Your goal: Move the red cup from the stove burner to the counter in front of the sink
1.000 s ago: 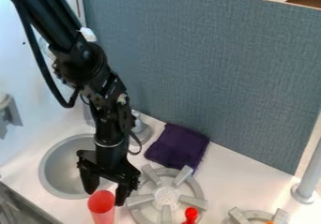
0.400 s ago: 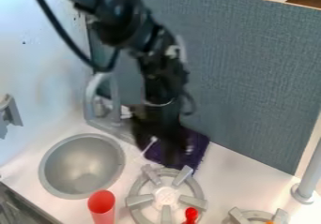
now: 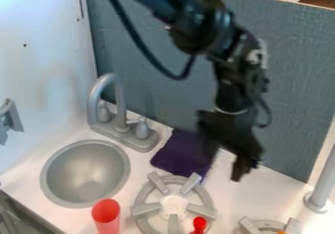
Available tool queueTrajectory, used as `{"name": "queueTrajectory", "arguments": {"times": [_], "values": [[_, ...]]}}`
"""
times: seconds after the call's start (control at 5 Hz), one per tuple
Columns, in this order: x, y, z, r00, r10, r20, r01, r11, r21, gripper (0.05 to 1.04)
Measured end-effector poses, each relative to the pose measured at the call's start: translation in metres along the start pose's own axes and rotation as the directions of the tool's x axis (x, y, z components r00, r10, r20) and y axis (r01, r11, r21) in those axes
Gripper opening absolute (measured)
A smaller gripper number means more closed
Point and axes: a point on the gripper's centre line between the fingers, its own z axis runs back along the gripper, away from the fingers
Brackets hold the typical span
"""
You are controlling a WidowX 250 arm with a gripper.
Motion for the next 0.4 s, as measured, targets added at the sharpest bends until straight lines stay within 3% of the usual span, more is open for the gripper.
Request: {"name": "queueTrajectory", "arguments": {"times": [0.4], "values": [[-0.010,-0.058,-0.015,0.977,-0.201,-0.076,0.197,0.979,-0.057,1.001]]}}
